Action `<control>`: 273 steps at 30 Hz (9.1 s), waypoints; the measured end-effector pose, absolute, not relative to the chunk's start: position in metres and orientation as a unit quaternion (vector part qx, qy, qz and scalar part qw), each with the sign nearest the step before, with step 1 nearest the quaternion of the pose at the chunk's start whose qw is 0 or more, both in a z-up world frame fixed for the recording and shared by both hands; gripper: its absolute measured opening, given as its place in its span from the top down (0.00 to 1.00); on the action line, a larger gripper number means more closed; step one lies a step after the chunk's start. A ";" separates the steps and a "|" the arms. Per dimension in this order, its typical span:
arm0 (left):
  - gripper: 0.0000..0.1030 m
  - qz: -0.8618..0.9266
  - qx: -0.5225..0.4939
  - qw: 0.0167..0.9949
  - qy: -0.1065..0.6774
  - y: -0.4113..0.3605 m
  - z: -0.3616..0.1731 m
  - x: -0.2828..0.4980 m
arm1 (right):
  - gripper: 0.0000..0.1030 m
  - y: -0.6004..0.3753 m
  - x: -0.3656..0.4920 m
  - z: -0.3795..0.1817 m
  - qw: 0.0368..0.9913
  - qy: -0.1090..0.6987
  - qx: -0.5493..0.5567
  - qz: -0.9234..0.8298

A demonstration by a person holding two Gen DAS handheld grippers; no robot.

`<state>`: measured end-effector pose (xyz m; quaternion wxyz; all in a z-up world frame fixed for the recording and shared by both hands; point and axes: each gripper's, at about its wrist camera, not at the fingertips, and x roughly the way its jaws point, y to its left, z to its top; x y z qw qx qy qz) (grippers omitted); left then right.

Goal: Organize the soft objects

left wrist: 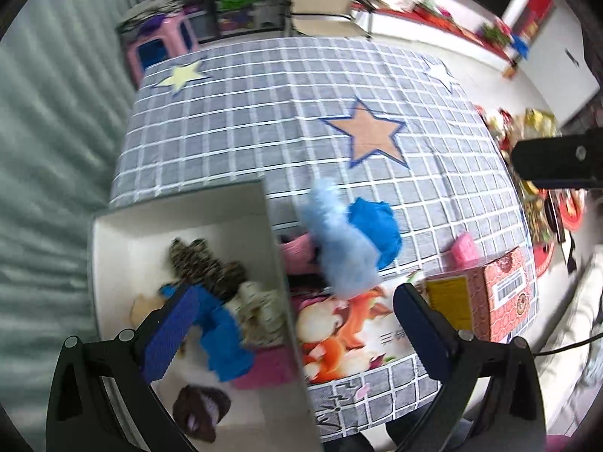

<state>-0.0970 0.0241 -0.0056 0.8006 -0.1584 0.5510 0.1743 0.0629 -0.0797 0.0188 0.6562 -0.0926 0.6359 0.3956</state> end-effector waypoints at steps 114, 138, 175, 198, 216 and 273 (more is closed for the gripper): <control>0.72 0.113 -0.103 0.818 0.555 -0.034 0.007 -0.087 | 0.54 -0.190 0.033 -0.006 0.698 0.588 -0.136 0.386; 0.72 0.185 -0.194 0.808 0.525 0.016 0.001 -0.180 | 0.54 -0.113 -0.037 0.007 0.664 0.566 -0.210 0.442; 0.72 0.269 -0.280 0.764 0.516 0.062 -0.030 -0.261 | 0.54 -0.017 -0.131 -0.006 0.576 0.545 -0.306 0.527; 0.71 0.283 -0.299 0.739 0.534 0.064 -0.055 -0.279 | 0.54 0.014 -0.166 -0.032 0.533 0.558 -0.328 0.545; 0.71 0.284 -0.304 0.729 0.544 0.067 -0.068 -0.278 | 0.54 0.028 -0.172 -0.047 0.526 0.569 -0.331 0.538; 0.00 0.288 -0.311 0.741 0.520 0.078 -0.073 -0.258 | 0.01 0.042 -0.124 -0.058 0.548 0.605 -0.275 0.507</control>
